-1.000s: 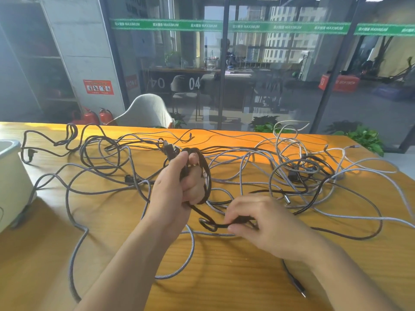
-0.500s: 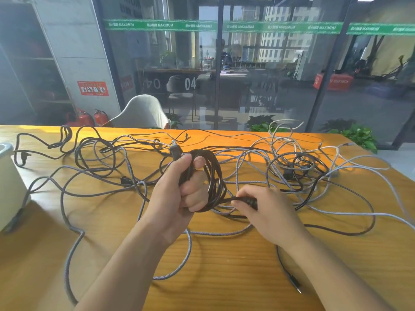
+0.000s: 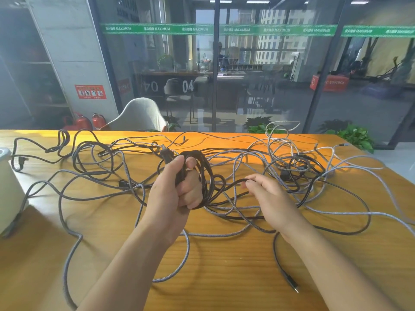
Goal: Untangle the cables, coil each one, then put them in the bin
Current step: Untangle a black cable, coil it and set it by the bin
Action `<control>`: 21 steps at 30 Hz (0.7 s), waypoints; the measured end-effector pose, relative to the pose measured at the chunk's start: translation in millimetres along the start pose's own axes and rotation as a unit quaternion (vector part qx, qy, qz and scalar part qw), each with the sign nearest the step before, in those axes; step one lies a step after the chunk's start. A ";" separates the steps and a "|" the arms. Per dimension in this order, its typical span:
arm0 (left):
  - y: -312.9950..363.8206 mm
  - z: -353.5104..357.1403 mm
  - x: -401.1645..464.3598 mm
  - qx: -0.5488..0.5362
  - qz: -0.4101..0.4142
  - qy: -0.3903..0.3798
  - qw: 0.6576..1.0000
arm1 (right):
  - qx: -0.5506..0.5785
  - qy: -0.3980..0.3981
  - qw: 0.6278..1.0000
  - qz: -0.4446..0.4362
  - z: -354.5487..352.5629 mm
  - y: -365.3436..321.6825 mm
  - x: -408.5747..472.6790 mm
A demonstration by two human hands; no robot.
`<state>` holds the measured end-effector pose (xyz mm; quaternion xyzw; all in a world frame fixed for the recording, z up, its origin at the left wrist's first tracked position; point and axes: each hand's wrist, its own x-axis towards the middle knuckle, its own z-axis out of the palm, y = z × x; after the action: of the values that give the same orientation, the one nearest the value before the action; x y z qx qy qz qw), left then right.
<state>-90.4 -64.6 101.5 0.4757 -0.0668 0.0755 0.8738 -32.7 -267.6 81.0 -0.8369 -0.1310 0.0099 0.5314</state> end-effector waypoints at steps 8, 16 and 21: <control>1.6 -4.4 3.3 0.033 0.021 0.050 0.998 | 0.193 -0.015 0.981 -0.019 -0.4 -4.2 -6.7; -7.5 -4.3 2.7 0.078 0.003 0.033 0.996 | 0.065 -0.170 0.968 -0.171 2.3 5.4 -6.8; -11.8 -6.9 4.5 0.176 -0.012 0.023 0.984 | -0.020 -0.031 0.961 -0.276 0.4 2.1 -9.1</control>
<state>-83.4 -64.7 88.9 0.6208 -0.0265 0.0871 0.7787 -41.1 -270.1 77.8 -0.7782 -0.3733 -0.1136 0.4921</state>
